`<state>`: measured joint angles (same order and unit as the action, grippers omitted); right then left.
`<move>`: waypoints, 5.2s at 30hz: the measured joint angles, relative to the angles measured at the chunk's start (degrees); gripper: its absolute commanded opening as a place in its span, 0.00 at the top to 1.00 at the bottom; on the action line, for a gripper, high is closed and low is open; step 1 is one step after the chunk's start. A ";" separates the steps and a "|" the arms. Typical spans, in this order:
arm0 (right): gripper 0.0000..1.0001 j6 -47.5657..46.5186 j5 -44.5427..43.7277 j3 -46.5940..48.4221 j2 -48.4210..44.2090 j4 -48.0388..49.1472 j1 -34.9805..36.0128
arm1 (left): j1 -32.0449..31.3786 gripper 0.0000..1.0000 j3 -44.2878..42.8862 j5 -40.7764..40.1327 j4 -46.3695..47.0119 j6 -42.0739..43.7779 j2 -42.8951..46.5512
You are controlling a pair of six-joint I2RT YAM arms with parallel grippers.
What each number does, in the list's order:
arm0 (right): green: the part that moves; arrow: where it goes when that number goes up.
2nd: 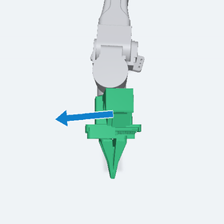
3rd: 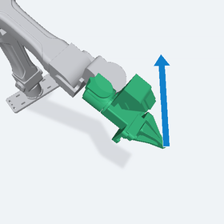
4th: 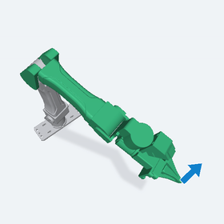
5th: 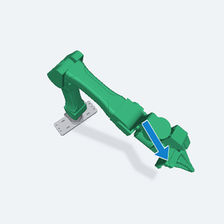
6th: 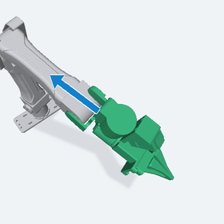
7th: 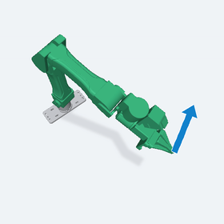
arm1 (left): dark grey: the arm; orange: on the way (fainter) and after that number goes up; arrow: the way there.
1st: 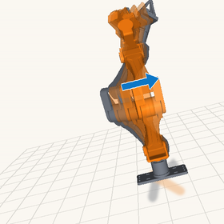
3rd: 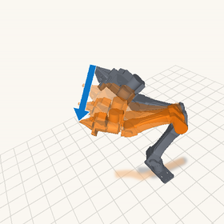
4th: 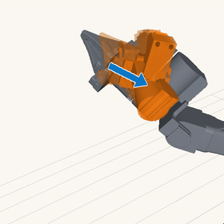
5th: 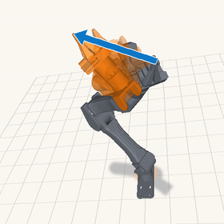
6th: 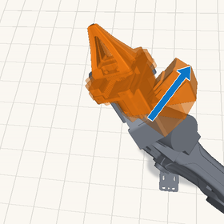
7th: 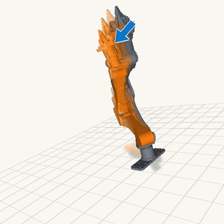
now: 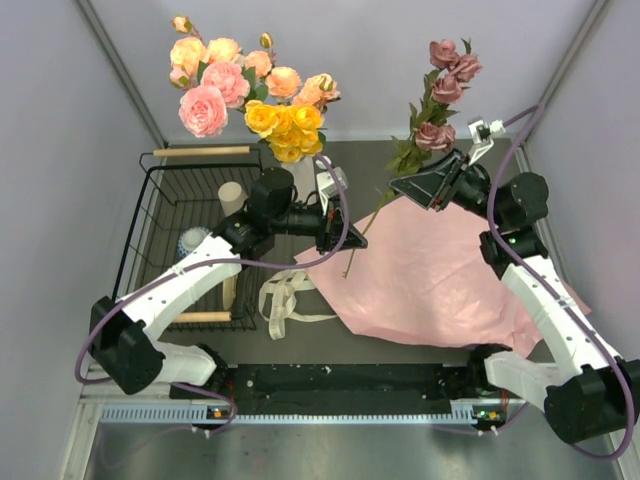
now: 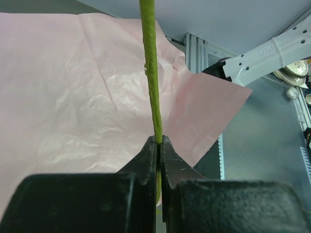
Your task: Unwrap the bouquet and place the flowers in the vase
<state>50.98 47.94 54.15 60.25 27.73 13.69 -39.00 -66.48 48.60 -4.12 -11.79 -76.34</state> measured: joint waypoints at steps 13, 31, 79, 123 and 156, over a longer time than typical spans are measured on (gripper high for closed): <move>1.00 1.68 3.39 0.33 2.27 2.82 -0.02 | -0.04 0.61 -0.28 -3.56 -5.35 6.08 1.18; 1.00 -20.00 -37.33 10.08 9.38 5.75 17.79 | 0.11 0.46 10.14 -53.02 -7.69 5.70 39.04; 1.00 -29.33 -64.28 22.34 33.38 21.00 24.46 | 0.11 0.47 16.46 -68.91 -14.03 7.23 49.09; 0.98 -35.87 -64.28 28.61 51.36 17.44 29.14 | 0.11 0.47 17.31 -67.71 -14.03 6.99 49.07; 0.21 -32.83 -67.82 3.45 10.01 -30.01 29.70 | 0.11 0.44 17.33 -65.99 -10.88 3.54 42.49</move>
<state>18.15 -19.88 57.60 70.26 -2.28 43.40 -38.89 -49.15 -17.39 -15.00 -8.25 -33.85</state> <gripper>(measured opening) 0.735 0.561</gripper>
